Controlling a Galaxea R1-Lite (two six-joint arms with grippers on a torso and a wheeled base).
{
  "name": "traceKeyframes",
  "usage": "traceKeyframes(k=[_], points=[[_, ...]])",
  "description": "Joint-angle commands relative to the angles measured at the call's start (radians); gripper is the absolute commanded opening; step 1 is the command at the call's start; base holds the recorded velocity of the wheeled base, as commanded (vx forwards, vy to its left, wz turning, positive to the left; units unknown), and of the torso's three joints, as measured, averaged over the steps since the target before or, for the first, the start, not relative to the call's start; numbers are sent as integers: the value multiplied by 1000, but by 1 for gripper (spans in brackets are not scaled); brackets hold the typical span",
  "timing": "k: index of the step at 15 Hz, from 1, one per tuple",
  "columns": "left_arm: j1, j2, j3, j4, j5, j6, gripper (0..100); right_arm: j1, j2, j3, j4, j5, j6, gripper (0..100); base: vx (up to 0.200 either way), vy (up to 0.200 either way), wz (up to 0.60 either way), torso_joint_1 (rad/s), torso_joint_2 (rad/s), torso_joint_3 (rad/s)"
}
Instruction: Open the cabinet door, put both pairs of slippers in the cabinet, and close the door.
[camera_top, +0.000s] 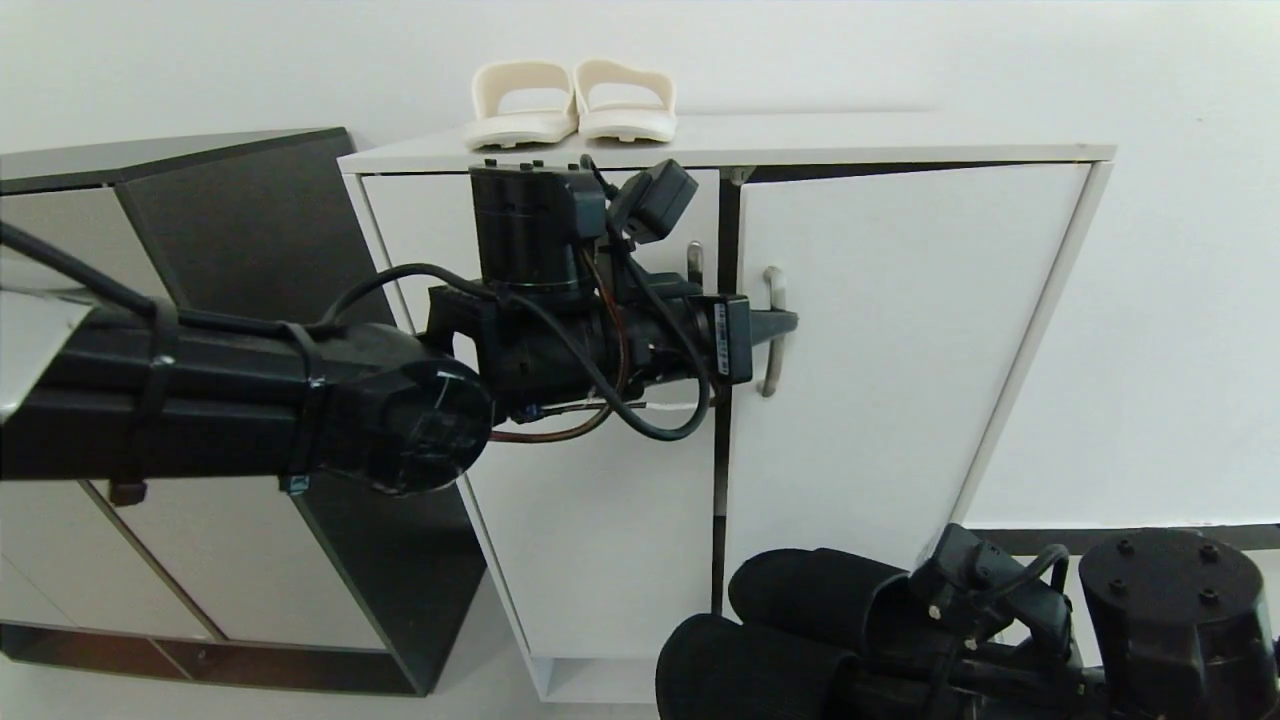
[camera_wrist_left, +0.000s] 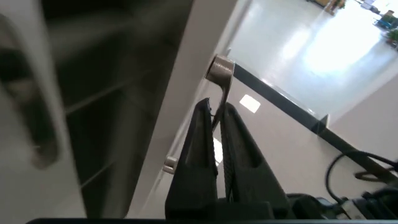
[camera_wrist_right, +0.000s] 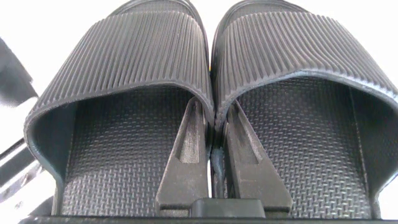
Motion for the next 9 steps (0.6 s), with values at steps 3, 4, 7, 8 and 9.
traceKeyframes(k=[3, 4, 7, 8, 9], points=[[-41, -128, 141, -53, 4, 1, 0, 5, -27, 16, 0, 1, -3, 0, 0, 0, 0, 0, 0, 0], [-41, -158, 175, -57, 4, 1, 0, 5, -27, 16, 0, 1, -1, 0, 0, 0, 0, 0, 0, 0], [-35, -261, 273, -62, 4, -1, 0, 8, -25, 16, 0, 1, -3, 0, 0, 0, 0, 0, 0, 0], [-29, -267, 279, -62, 4, -1, 0, 9, -25, 16, 2, 1, -3, 0, 0, 0, 0, 0, 0, 0], [11, -266, 279, -62, -1, -2, 0, 12, -22, 16, 0, 1, -3, 0, 0, 0, 0, 0, 0, 0]])
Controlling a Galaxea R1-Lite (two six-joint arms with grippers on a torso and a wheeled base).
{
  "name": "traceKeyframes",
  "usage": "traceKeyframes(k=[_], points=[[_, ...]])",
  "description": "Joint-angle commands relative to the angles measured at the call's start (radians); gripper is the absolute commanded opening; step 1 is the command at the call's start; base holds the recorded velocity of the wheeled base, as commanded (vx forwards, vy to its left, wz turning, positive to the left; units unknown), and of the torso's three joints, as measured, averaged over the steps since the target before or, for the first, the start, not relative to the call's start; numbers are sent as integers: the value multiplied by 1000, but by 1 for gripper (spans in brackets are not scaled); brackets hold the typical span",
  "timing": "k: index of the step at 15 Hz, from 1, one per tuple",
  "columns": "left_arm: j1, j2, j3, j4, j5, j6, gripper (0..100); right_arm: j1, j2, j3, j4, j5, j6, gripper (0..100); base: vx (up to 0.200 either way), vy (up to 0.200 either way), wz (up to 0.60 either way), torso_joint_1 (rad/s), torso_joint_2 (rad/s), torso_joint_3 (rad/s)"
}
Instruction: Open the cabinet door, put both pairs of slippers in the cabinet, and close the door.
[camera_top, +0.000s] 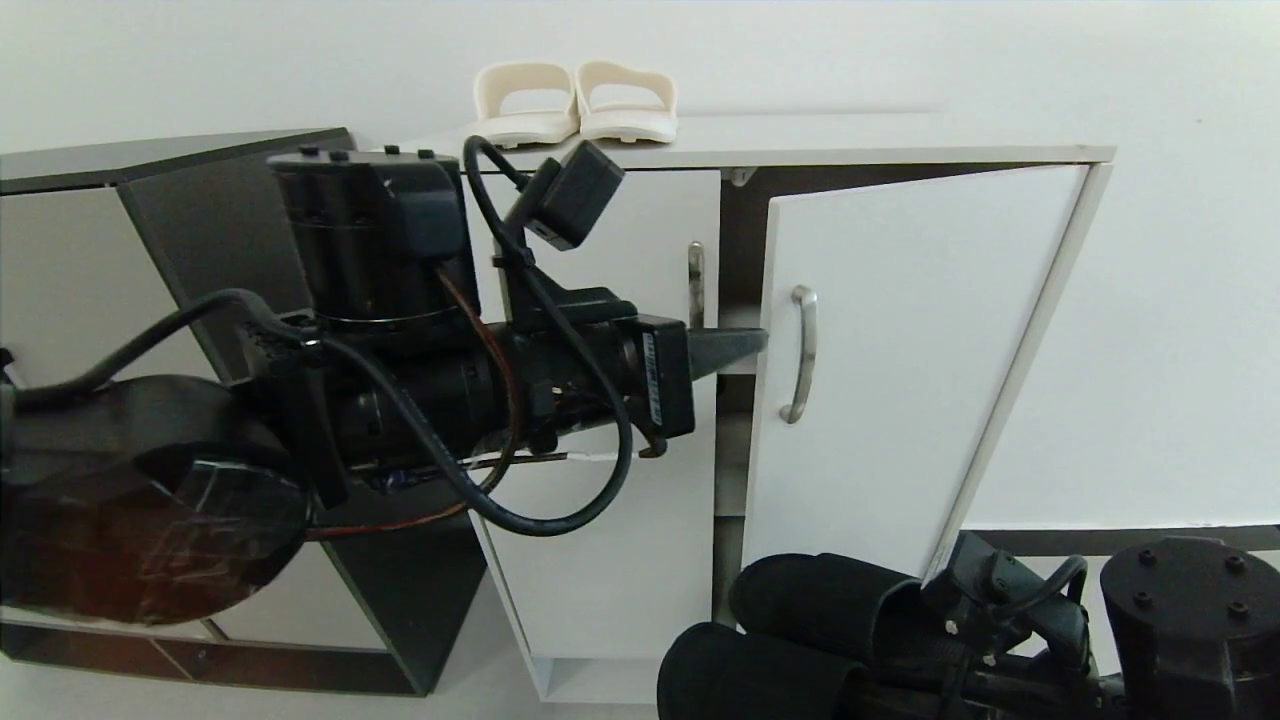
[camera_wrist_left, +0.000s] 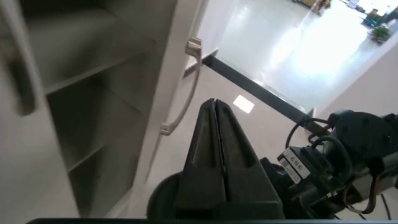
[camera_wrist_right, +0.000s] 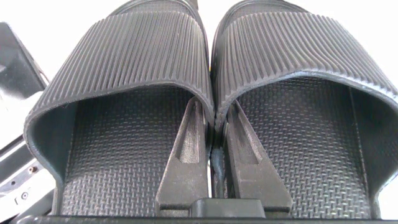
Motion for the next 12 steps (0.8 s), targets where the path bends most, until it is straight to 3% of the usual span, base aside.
traceKeyframes(k=[1, 8, 12], points=[[32, -21, -4, 1, -4, -7, 0, 2, 1, 0, -1, 0, 0, 0, 0, 0, 0, 0, 0, 0], [83, 181, -211, -2, 1, -17, 0, 7, -2, 0, 0, 0, 0, 0, 0, 0, 0, 0, 0, 0], [77, 216, -242, 0, 4, -25, 0, 27, 6, 9, 0, 0, 0, 0, 0, 0, 0, 0, 0, 0]])
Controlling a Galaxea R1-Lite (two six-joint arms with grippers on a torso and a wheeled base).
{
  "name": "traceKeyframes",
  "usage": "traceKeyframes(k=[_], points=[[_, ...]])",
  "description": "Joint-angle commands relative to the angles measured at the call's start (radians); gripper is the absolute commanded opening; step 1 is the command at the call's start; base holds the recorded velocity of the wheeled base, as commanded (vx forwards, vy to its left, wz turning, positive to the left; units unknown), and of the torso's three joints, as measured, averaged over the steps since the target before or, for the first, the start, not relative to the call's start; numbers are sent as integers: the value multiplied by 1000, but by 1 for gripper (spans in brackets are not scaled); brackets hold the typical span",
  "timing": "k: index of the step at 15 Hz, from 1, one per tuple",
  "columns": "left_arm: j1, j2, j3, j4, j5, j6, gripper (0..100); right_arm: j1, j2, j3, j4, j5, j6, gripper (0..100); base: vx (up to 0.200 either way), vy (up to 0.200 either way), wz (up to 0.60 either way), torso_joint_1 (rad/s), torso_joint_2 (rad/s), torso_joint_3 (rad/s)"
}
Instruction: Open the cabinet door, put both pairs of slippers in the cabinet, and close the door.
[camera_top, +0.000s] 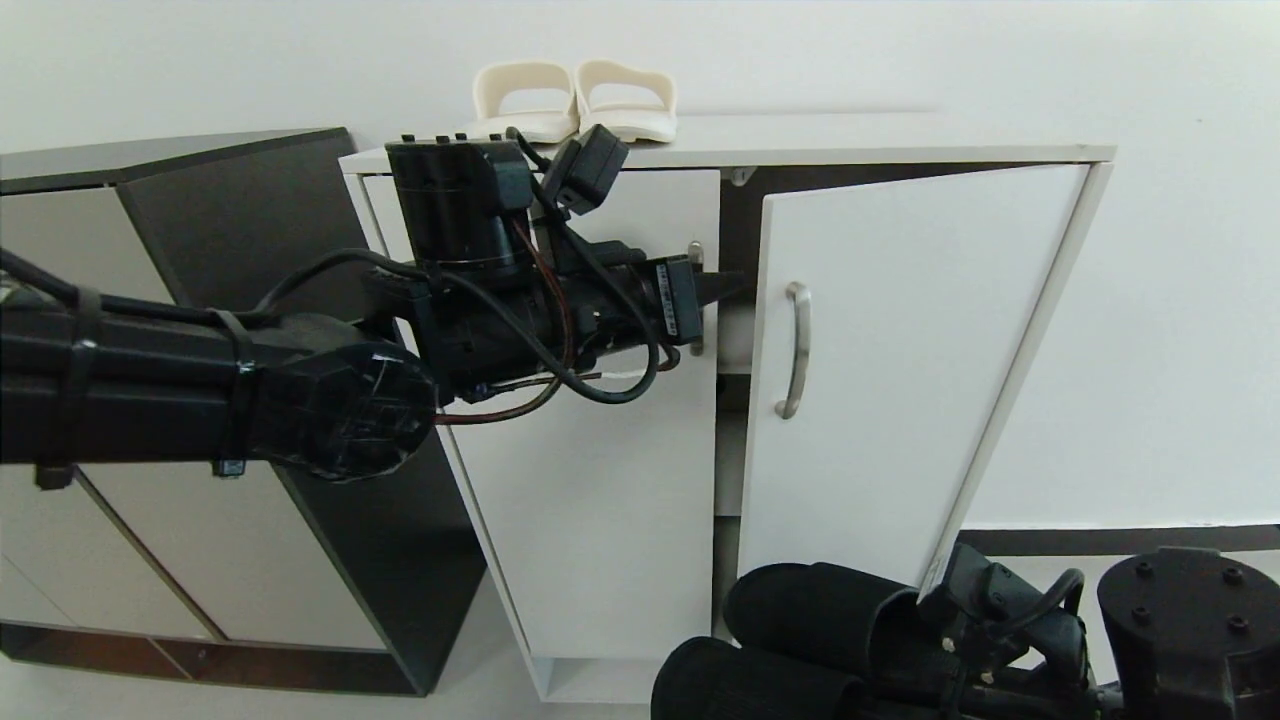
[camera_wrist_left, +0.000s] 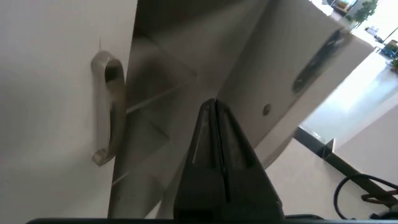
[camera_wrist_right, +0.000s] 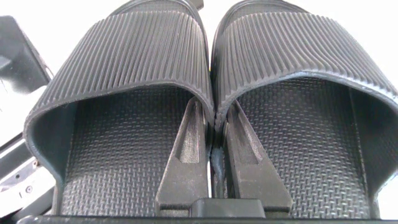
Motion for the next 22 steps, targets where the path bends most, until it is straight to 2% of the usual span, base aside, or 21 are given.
traceKeyframes(k=[1, 3, 7, 8, 11, 13, 15, 17, 18, 20, 22], points=[[-3, 27, -7, 0, 0, 0, 0, 6, 6, 4, -1, 0, 0, 0, 0, 0, 0, 0, 0, 0], [-13, 31, -7, 0, 0, 0, 0, 16, 10, 6, -1, 2, 0, 0, 0, 0, 0, 0, 0, 0], [-69, 11, 25, -2, 2, 6, 0, 44, 24, 29, -1, 5, 2, 0, -200, 0, 0, 1, 4, 1], [-99, -13, 63, -5, -1, 8, 0, 62, 24, 37, -2, 3, 2, 0, -200, 0, 0, 2, 2, 2], [-181, -53, 138, -97, -3, 5, 0, 70, 18, 35, -11, 3, 2, 0, -200, 0, 0, 1, 4, 15], [-186, -53, 135, -103, -1, 5, 0, 72, 19, 35, -24, 3, 2, 0, -200, 0, 0, 2, 5, 7], [-148, -55, 144, -105, 3, 6, 0, 67, 27, 34, -34, -3, 5, 0, 0, 0, 0, 0, 0, 0], [-59, -121, 198, -103, 89, 31, 0, 23, 38, 11, -56, -6, 12, 0, 0, 0, 0, 0, 0, 0], [-27, -179, 247, -101, 167, 37, 0, -8, 41, -3, -56, -12, 12, 0, 0, 0, 0, 0, 0, 0], [23, -348, 396, -72, 328, 40, 0, -63, 42, -32, -56, -52, 12, 0, 0, 0, 0, 0, 0, 0], [96, -599, 617, -8, 450, 43, 0, -91, 55, -69, -54, -99, 14, 0, 0, 0, 0, 0, 0, 0]])
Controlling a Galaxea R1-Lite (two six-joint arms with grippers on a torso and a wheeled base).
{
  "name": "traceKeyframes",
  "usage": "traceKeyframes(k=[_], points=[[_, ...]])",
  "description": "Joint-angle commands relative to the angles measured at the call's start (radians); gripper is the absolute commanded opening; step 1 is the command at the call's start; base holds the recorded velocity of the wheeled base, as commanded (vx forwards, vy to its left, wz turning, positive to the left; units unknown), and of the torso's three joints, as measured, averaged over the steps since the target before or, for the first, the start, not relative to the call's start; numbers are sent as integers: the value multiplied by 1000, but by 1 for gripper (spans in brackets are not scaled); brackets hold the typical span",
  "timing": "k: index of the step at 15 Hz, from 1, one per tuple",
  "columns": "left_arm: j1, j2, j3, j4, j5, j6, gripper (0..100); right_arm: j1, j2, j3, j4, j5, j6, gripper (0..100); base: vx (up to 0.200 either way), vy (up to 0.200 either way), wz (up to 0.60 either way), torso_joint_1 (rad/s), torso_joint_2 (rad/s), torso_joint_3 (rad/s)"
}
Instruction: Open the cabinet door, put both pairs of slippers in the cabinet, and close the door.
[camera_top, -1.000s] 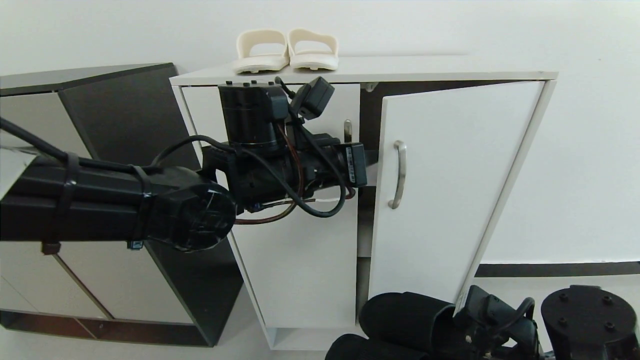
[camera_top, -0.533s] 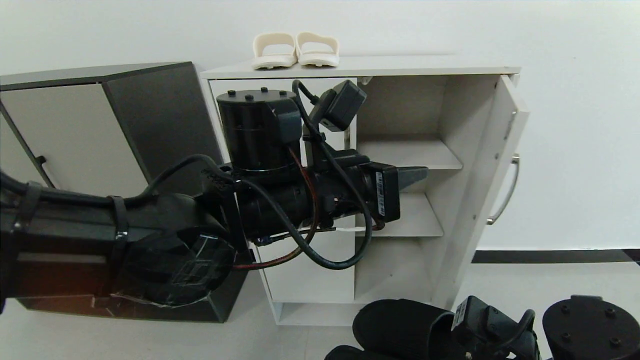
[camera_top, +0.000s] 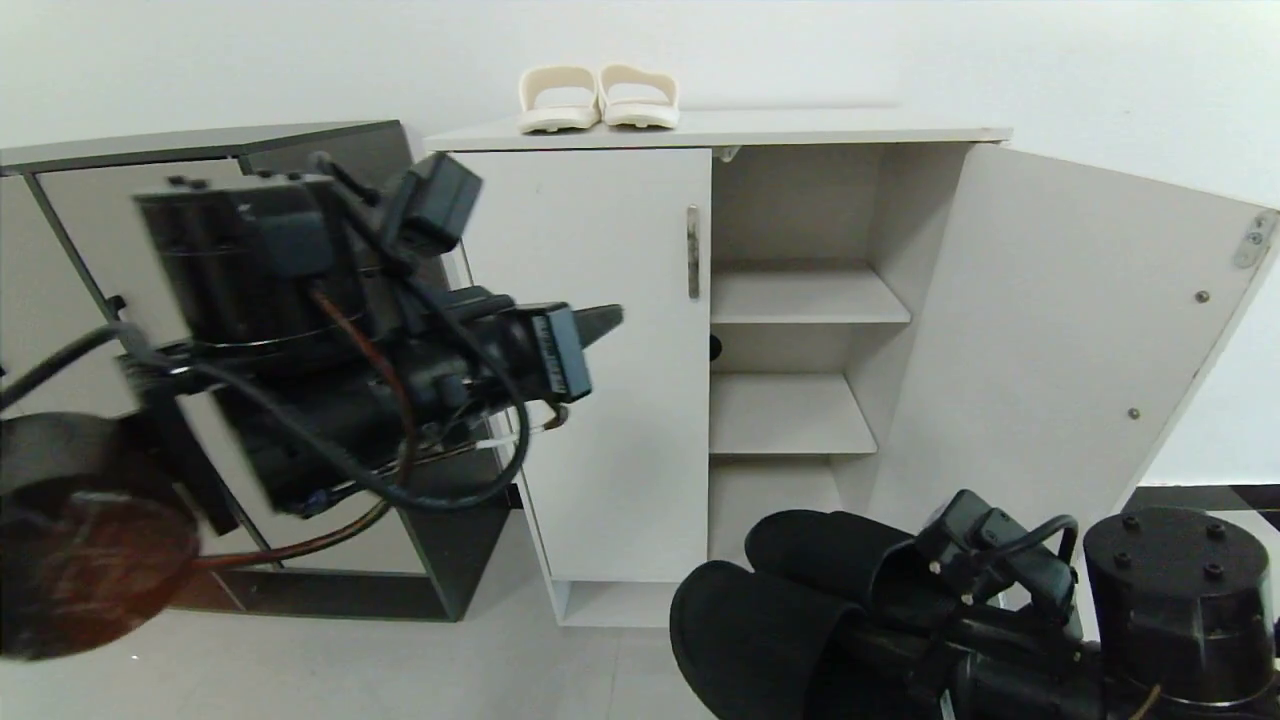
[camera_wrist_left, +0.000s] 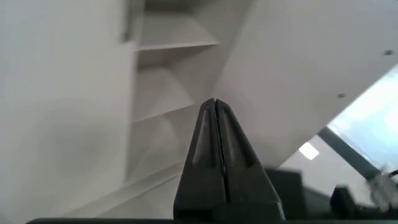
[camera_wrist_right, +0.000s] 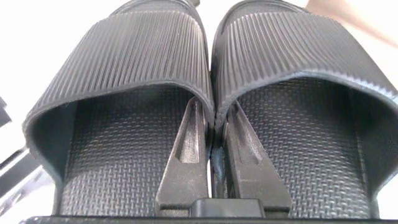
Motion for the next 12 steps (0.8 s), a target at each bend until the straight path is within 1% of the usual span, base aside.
traceKeyframes(k=[1, 2, 3, 4, 5, 6, 7, 8, 9, 10, 11, 12], points=[[132, -429, 303, 117, 189, 16, 0, -25, 32, -31, 1, -36, 6, 0, 0, 0, 0, 0, 0, 0], [184, -565, 366, 209, 271, 33, 0, -25, 52, -44, 0, -65, 32, 0, 0, 0, 0, 0, 0, 0], [234, -717, 409, 317, 331, 42, 0, -25, 67, -56, 0, -79, 58, 0, 0, 0, 0, 0, 0, 0], [282, -887, 435, 455, 367, 48, 0, -28, 74, -67, 0, -82, 74, 0, 0, 0, 0, 0, 0, 0], [336, -1051, 447, 616, 386, 74, 0, -38, 75, -74, 0, -82, 75, 0, 0, 0, 0, 0, 0, 0], [408, -1177, 460, 755, 384, 96, 0, -44, 74, -76, 0, -82, 75, 0, 0, 0, 0, 0, 0, 0], [472, -1294, 486, 867, 384, 131, 0, -46, 74, -76, 0, -82, 75, 0, 0, 0, 0, 0, 0, 0], [518, -1375, 524, 906, 386, 155, 0, -48, 72, -74, 0, -82, 75, 0, 0, 0, 0, 0, 0, 0], [576, -1426, 573, 906, 384, 163, 0, -48, 72, -74, 0, -82, 75, 0, 0, 0, 0, 0, 0, 0], [619, -1459, 608, 906, 383, 172, 0, -46, 71, -73, 0, -82, 75, 0, 0, 0, 0, 0, 0, 0], [621, -1466, 676, 878, 389, 172, 0, -46, 67, -71, 0, -82, 75, 0, 0, 0, 0, 0, 0, 0], [615, -1475, 739, 824, 384, 178, 0, -46, 64, -71, 0, -82, 75, 0, 0, 0, 0, 0, 0, 0]])
